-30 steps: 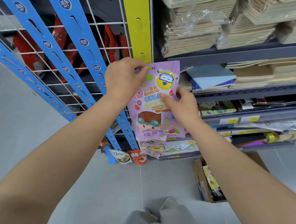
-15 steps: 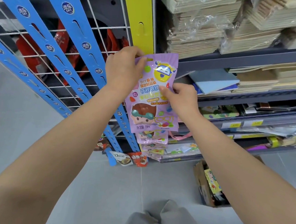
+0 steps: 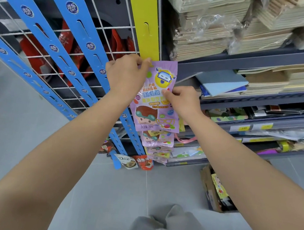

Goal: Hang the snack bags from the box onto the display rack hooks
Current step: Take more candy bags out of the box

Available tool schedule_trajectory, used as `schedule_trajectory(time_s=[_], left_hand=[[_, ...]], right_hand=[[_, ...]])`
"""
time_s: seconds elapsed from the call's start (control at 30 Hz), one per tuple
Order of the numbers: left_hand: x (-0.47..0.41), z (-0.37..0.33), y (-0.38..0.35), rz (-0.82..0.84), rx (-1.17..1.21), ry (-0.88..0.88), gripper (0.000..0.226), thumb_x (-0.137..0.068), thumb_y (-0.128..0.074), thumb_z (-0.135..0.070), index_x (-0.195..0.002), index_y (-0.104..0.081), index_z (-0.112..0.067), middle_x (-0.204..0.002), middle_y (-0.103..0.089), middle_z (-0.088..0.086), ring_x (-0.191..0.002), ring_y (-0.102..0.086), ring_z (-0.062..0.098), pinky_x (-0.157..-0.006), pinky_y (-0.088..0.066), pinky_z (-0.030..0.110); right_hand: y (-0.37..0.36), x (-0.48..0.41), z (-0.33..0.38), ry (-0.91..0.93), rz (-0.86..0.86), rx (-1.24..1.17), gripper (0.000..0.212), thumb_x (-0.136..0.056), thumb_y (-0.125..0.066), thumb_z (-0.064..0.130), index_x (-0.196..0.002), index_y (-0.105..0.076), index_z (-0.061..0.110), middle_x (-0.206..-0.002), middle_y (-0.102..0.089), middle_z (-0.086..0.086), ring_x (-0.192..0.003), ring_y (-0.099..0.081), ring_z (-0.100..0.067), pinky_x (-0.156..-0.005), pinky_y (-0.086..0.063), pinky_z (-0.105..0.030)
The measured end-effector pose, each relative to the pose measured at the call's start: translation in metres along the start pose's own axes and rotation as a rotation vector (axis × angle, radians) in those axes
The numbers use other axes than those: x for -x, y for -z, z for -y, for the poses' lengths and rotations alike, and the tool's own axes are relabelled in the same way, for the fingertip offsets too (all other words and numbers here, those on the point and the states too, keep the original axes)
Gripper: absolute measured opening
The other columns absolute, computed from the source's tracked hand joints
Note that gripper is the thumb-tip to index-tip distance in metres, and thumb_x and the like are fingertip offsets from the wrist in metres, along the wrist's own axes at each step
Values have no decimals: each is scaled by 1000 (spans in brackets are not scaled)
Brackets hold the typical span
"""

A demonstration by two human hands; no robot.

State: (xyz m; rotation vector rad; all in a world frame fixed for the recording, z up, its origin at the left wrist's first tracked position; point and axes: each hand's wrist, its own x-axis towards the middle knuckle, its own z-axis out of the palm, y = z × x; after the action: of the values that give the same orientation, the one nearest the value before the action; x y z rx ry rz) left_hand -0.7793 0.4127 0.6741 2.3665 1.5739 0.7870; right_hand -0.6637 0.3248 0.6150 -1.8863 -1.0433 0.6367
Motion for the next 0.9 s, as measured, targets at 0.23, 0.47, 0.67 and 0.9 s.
schedule_trajectory(time_s=[0.23, 0.47, 0.67, 0.9], left_hand=[[0, 12, -1, -33, -69, -80, 45, -92, -43, -53, -91, -70, -16, -92, -67, 0, -89, -61, 23, -79, -44, 38], [17, 18, -8, -101, -78, -114, 31, -85, -53, -31, -112, -62, -18, -115, -53, 6, -107, -46, 26, -85, -33, 34], [43, 15, -26, 19, 54, -144, 25, -87, -53, -27, -108, -59, -15, -117, -51, 5, -102, -52, 22, -71, -39, 30], [84, -24, -96, 393, 32, -217, 17, -87, -47, -23, -87, -63, -19, -92, -68, 5, -89, -61, 31, -69, -46, 33]], right_hand=[[-2, -6, -4, -33, 86, 43, 32, -90, -58, 30, -65, -60, 11, -66, -58, -4, -67, -51, -19, -53, -35, -27], [-2, -5, -7, -72, 124, 98, 27, -96, -47, 28, -104, -67, 12, -104, -67, -10, -95, -60, -26, -76, -46, -34], [2, 14, -25, -161, 63, 104, 37, -93, -51, 26, -125, -54, 10, -117, -62, -12, -105, -57, -26, -77, -40, -27], [26, 65, -98, -411, 32, 79, 49, -92, -54, 29, -136, -42, 9, -120, -56, -11, -109, -53, -26, -84, -40, -28]])
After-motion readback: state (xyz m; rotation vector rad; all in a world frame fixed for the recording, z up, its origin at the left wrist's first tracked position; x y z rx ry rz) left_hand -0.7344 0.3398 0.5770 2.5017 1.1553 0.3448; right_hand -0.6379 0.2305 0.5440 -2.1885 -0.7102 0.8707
